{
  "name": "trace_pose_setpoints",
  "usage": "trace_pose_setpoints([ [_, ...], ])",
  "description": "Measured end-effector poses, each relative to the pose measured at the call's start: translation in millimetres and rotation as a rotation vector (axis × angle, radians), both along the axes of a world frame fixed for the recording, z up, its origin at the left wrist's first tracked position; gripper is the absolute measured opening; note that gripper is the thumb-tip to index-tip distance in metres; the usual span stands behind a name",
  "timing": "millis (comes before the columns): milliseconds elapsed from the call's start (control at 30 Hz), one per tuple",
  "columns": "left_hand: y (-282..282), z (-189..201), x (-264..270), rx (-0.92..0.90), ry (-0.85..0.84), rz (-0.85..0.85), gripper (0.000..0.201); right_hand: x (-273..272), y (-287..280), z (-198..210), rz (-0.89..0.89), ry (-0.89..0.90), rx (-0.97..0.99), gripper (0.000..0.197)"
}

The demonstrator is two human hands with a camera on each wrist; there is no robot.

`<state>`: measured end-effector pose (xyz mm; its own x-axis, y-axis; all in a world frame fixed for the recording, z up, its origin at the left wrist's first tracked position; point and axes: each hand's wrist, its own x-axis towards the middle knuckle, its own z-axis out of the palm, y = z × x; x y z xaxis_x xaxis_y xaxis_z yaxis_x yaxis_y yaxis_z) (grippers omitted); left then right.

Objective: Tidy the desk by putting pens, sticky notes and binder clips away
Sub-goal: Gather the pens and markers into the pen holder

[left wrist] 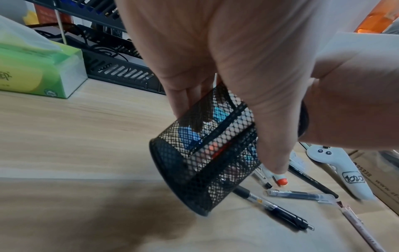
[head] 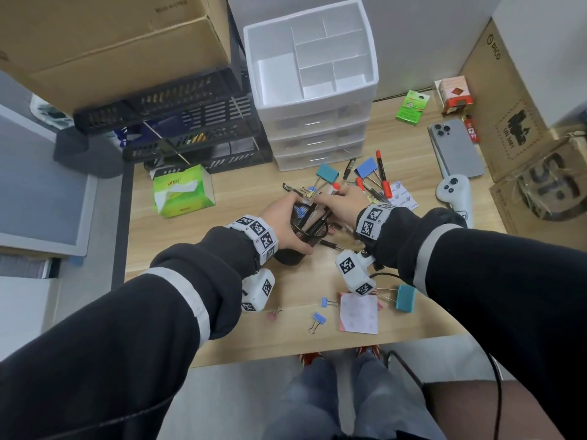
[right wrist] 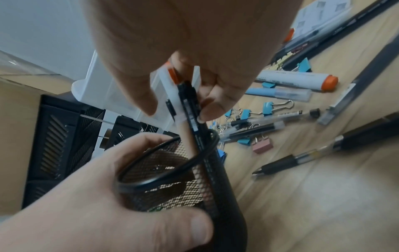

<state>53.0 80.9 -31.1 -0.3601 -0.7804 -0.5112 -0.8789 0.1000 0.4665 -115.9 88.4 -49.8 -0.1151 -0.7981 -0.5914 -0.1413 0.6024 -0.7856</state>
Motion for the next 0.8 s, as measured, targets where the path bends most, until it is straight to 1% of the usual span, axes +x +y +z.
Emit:
trace_pose_setpoints([
  [33, 0, 0, 0, -0.008, 0.002, 0.001, 0.099, 0, -2, 1, 0.021, 0.006, -0.023, 0.033],
  [100, 1, -1, 1, -0.023, 0.007, 0.005, 0.100, 0, -4, 5, 0.073, 0.077, -0.028, 0.047],
  [133, 1, -1, 2, -0.027, 0.010, 0.007, 0.100, -1, -4, 5, 0.103, 0.121, -0.031, 0.046],
  [167, 1, -1, 2, -0.030, 0.013, 0.008, 0.100, -2, -5, 5, 0.094, 0.126, -0.020, 0.036],
  [200, 0, -1, 2, -0.031, 0.014, 0.007, 0.099, -3, -5, 4, 0.135, 0.163, -0.037, 0.026],
  [233, 0, -1, 2, -0.032, 0.016, 0.007, 0.098, -4, -3, 2, 0.184, 0.205, -0.074, 0.023],
  [267, -1, -1, 2, -0.033, 0.018, 0.009, 0.097, -4, -4, 1, 0.228, 0.220, -0.055, 0.028],
  [300, -2, 0, 3, -0.036, 0.019, 0.011, 0.096, -5, -5, 1, 0.246, 0.197, -0.043, 0.037],
  [333, -2, 0, 5, -0.038, 0.018, 0.013, 0.096, -8, -5, -1, 0.224, 0.180, -0.031, 0.045],
  [367, -3, 1, 6, -0.039, 0.014, 0.011, 0.096, -14, -5, -7, 0.163, 0.180, 0.004, 0.049],
  [400, -4, 1, 8, -0.037, 0.007, 0.009, 0.097, -19, -6, -11, 0.175, 0.233, 0.020, 0.047],
  [433, -4, 1, 11, -0.033, 0.000, 0.007, 0.098, -26, -5, -14, 0.252, 0.346, 0.010, 0.040],
  [500, -5, -1, 16, -0.030, -0.005, 0.011, 0.099, -38, -2, -23, 0.458, 0.577, -0.013, 0.019],
  [533, -5, -2, 18, -0.032, -0.006, 0.015, 0.098, -41, 1, -23, 0.572, 0.635, -0.007, 0.010],
  [567, -4, -3, 20, -0.037, -0.012, 0.016, 0.097, -42, 4, -25, 0.693, 0.673, 0.001, 0.006],
  [600, -4, -4, 22, -0.043, -0.022, 0.014, 0.097, -40, 8, -26, 0.815, 0.720, 0.010, 0.006],
  [667, -2, -7, 27, -0.051, -0.050, 0.005, 0.098, -34, 15, -27, 0.962, 0.784, 0.026, 0.007],
  [733, -1, -10, 30, -0.053, -0.068, 0.005, 0.099, -29, 22, -33, 1.021, 0.856, 0.019, 0.010],
  [800, 0, -13, 34, -0.053, -0.064, 0.017, 0.099, -22, 27, -40, 1.042, 0.916, 0.008, 0.012],
])
